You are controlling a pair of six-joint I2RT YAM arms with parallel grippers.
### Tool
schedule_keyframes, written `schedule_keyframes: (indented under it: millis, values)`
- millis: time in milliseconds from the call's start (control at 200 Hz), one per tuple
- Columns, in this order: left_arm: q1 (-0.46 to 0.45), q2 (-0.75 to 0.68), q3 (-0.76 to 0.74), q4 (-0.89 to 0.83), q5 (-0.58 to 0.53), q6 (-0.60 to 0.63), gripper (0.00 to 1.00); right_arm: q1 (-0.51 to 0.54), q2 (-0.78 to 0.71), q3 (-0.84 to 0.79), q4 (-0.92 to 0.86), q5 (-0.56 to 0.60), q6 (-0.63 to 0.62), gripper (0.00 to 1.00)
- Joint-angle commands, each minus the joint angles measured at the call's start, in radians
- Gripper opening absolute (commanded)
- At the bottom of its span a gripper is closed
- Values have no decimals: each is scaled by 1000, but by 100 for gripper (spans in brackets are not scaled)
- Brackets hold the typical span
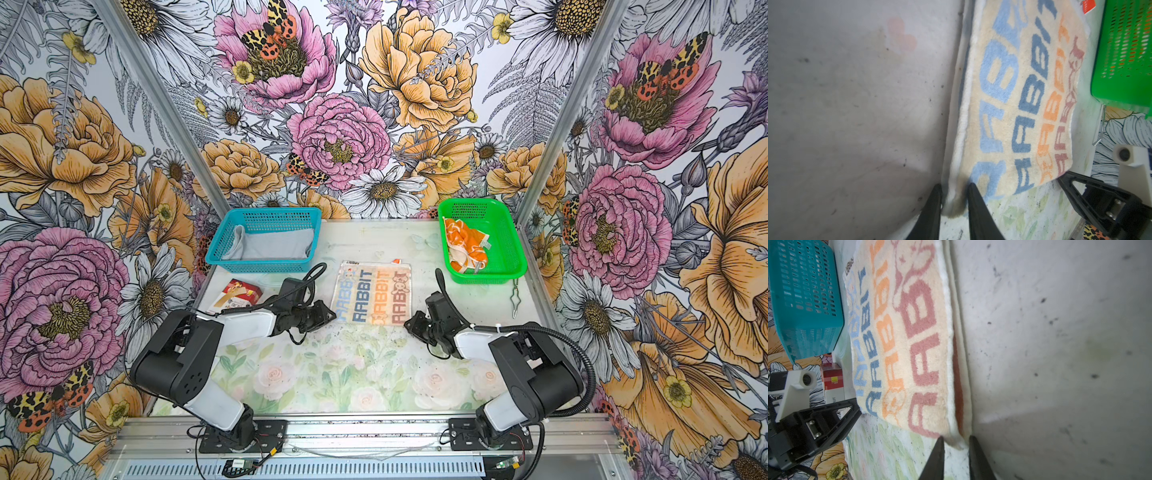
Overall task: Fold and stack the towels
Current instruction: 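Lower both grippers and pinch the folded towel's near edge, then lift the near edge and fold it over toward the far edge with both grippers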
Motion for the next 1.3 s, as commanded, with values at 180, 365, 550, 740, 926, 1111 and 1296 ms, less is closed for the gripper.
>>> schedule_keyframes:
  millis: [180, 365, 550, 740, 926, 1111, 1296]
  values:
    - [-7, -39, -18, -69, 3, 9, 0, -7, -36, -11, -70, -10, -35, 2]
    - [-38, -101, -72, -110, -5, 10, 0, -4, -156, -56, -209, -8, -64, 0]
    - [-122, -234, -159, -199, -55, -30, 0, -1, -378, -172, -305, -29, -20, 0]
    - [-236, -464, -225, -319, -102, -150, 0, 50, -562, -221, -412, -100, 43, 0]
    - [-261, -633, -245, -424, -139, -200, 0, 109, -746, -201, -492, -29, 140, 0]
    - [-214, -548, -156, -422, -103, -125, 0, 106, -602, -79, -489, -17, 77, 0]
    - [-149, -467, -67, -413, -61, -65, 0, 79, -450, 51, -488, 4, -1, 0]
